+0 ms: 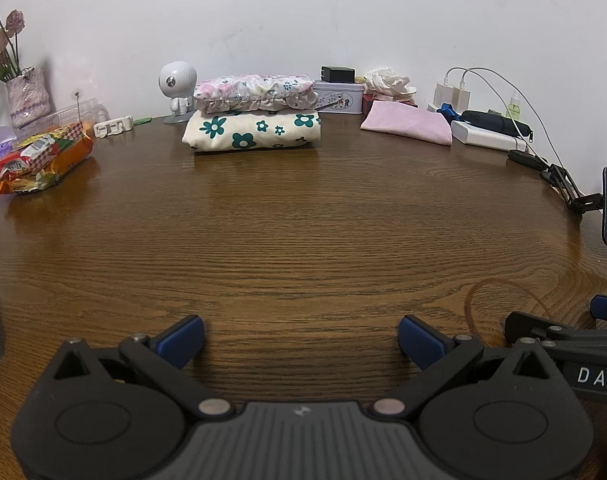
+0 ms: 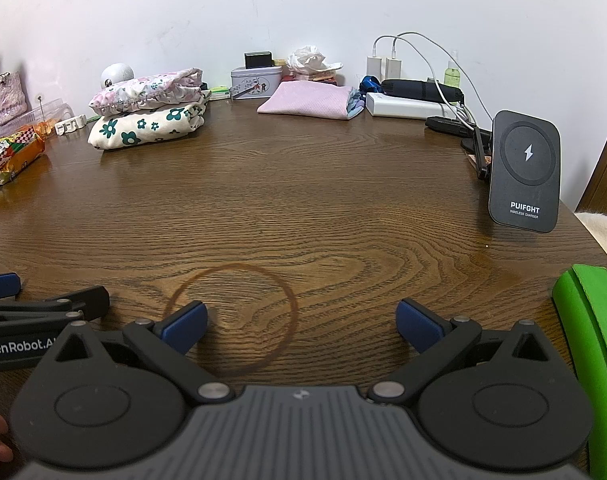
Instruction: Fold clothes
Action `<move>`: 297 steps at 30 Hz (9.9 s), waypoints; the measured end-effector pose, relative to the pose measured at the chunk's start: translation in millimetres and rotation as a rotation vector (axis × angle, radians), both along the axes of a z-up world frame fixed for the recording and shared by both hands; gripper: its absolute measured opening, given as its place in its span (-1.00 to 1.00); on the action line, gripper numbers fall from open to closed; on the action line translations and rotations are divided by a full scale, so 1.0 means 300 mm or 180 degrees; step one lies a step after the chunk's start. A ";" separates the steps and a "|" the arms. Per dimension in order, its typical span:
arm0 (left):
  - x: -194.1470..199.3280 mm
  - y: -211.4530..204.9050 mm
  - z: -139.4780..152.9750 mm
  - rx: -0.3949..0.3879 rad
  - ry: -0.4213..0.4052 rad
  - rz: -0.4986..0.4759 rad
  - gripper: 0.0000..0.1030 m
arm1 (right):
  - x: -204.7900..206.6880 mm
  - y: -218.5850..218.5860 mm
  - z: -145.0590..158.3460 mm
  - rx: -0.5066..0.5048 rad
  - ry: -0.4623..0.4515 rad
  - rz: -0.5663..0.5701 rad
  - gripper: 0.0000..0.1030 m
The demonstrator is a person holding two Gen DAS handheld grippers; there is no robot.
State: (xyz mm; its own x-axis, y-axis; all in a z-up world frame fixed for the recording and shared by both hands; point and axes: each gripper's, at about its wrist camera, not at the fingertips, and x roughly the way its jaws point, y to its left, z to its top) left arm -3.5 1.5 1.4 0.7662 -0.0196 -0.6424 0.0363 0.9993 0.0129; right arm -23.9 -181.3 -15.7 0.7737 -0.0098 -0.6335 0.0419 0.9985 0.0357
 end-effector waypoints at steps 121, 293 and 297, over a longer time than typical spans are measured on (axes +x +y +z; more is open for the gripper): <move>-0.377 0.109 -0.002 -0.0750 -0.0129 -0.1122 0.06 | -0.514 -0.027 0.072 0.0711 -0.0018 0.1926 -0.02; -0.479 0.166 0.622 0.0322 -0.1430 -0.1137 -0.63 | -0.430 -0.019 0.750 -0.1105 -0.1428 0.1813 -0.97; -0.571 0.216 0.229 -0.0190 -0.0398 -0.1352 -0.14 | -0.528 -0.048 0.387 -0.0632 -0.0507 0.2017 -0.76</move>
State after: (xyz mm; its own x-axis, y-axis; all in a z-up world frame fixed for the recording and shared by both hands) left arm -174.9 66.3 70.0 0.7539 -0.3834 -0.5335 0.4454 0.8952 -0.0139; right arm -182.4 -195.6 100.3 0.7521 0.3715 -0.5443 -0.5435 0.8169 -0.1933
